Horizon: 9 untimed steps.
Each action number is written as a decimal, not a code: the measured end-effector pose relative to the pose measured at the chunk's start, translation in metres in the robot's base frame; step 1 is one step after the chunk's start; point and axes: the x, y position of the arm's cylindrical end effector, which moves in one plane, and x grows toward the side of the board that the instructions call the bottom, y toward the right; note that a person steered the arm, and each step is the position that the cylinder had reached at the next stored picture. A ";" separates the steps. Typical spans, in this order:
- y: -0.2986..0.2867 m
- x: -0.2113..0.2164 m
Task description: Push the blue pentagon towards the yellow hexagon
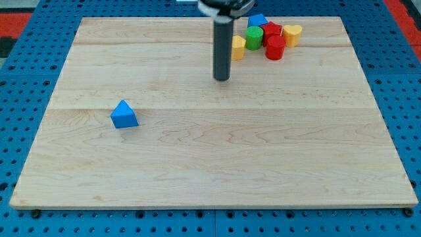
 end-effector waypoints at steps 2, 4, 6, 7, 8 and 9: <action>-0.099 0.100; -0.202 0.166; -0.277 0.150; -0.242 0.114; -0.169 0.087; -0.116 0.064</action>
